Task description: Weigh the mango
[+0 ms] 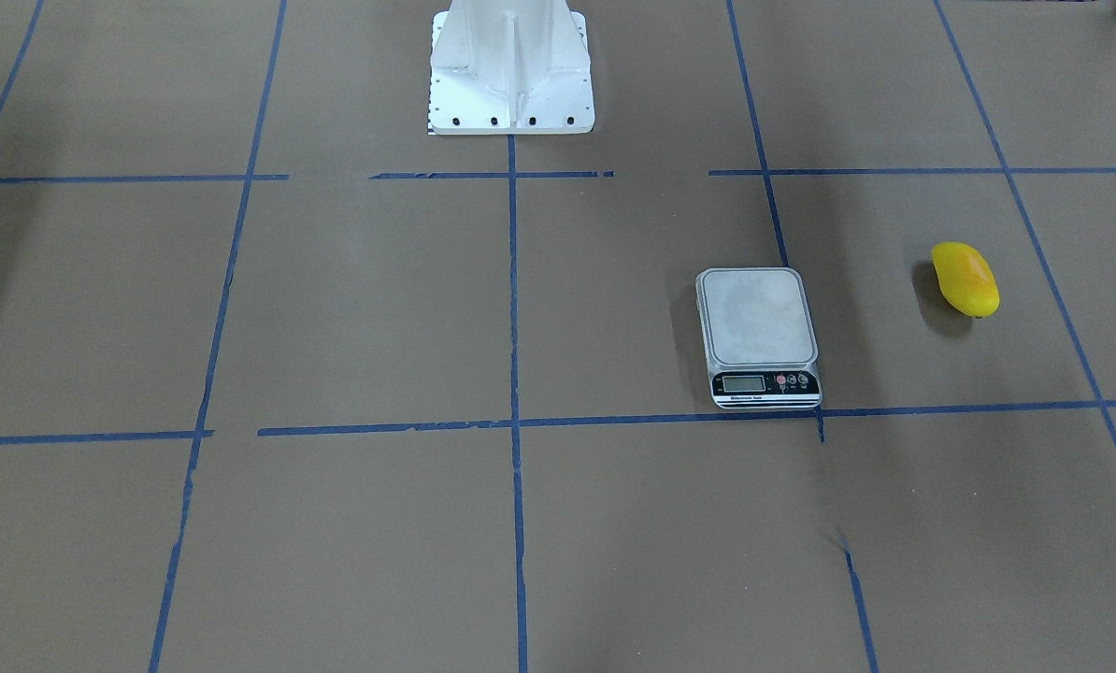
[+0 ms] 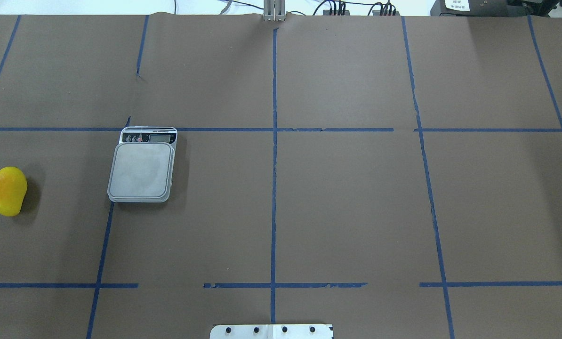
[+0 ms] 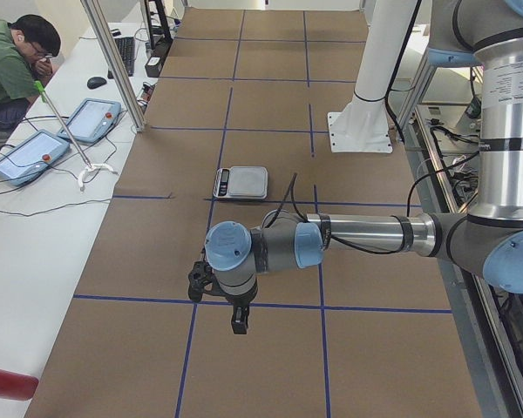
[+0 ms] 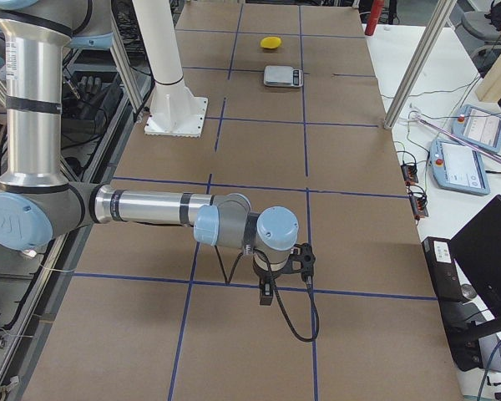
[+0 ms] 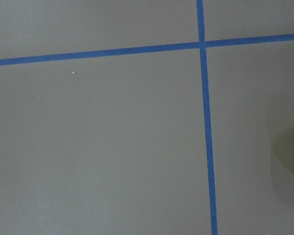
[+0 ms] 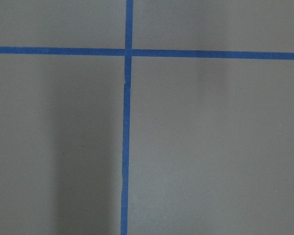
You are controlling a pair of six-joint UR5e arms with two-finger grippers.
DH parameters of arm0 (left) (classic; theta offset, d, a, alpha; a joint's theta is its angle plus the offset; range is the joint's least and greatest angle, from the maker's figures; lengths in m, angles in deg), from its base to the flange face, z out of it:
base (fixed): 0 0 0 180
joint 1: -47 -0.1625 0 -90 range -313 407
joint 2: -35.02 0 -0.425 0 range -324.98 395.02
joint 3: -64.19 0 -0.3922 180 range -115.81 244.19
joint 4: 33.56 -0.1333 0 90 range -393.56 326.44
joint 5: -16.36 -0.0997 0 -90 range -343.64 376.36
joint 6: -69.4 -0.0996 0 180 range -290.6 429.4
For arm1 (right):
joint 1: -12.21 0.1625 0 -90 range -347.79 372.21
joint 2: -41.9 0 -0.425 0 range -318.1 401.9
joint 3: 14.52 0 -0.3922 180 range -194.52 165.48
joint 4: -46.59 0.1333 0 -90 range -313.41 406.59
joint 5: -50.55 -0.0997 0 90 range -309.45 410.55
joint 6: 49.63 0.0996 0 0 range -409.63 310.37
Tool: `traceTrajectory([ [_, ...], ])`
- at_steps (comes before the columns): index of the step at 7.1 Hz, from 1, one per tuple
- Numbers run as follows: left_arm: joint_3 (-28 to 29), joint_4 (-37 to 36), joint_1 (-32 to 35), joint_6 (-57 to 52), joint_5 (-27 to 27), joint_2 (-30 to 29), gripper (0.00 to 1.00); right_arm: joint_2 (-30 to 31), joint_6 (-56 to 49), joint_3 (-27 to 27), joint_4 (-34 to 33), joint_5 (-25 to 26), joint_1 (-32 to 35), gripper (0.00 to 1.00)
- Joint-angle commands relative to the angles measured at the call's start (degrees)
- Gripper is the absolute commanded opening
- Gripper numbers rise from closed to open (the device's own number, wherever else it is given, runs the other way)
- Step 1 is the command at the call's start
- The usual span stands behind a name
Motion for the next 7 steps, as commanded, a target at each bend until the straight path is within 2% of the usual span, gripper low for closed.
traceTrajectory([
  [1, -0.28, 0.54, -0.03, -0.17, -0.03, -0.02, 1.00, 0.06, 0.00, 0.00, -0.07, 0.00, 0.00, 1.00],
  [2, -0.63, 0.81, -0.03, 0.00, -0.03, -0.72, 1.00, 0.06, 0.00, 0.00, -0.07, 0.00, 0.00, 1.00],
  [3, -0.64, 4.12, -0.12, 0.35, -0.03, -1.07, 1.00, -0.03, 0.00, 0.00, -0.07, 0.00, 0.00, 1.00],
  [4, -1.51, 8.06, -0.55, 5.14, -0.03, -1.16, 1.00, -0.03, 0.00, 0.00, -0.07, 0.00, 0.00, 1.00],
  [7, -1.69, 30.09, -13.78, 31.81, -0.03, 0.06, 1.00, -0.03, 0.00, 0.00, -0.07, 0.00, 0.00, 1.00],
])
